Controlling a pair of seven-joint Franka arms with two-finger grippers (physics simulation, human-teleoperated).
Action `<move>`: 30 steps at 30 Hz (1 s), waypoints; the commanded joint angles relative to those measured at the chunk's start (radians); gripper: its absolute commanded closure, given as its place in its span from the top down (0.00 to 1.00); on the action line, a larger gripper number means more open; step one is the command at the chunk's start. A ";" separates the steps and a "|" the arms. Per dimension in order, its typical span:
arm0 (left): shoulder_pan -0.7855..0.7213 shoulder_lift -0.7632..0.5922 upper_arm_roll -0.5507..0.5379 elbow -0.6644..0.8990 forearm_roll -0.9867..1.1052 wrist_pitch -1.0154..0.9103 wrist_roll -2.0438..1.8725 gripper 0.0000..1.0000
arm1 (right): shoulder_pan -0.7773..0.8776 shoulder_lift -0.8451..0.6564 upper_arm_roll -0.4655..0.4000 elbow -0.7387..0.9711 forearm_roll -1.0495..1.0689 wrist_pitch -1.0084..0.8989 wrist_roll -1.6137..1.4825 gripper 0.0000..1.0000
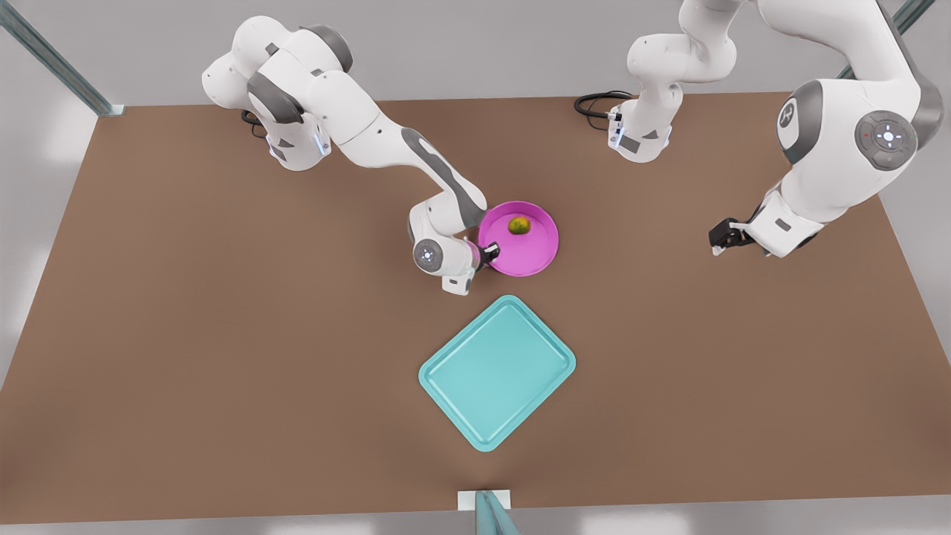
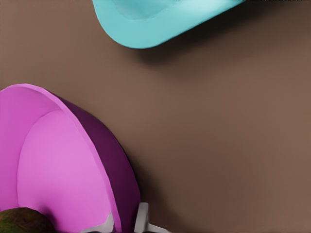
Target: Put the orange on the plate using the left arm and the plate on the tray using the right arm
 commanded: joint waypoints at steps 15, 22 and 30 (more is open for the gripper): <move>0.000 0.001 0.000 0.014 0.000 -0.009 0.001 1.00 | -0.012 -0.026 0.026 0.032 0.006 -0.006 0.004 0.21; 0.000 0.004 0.000 0.014 0.002 -0.018 0.006 1.00 | -0.072 -0.041 0.026 0.059 0.009 -0.006 0.008 0.21; 0.000 0.005 0.000 0.014 0.002 -0.023 0.006 1.00 | -0.183 -0.052 0.026 0.098 0.016 -0.008 0.008 0.21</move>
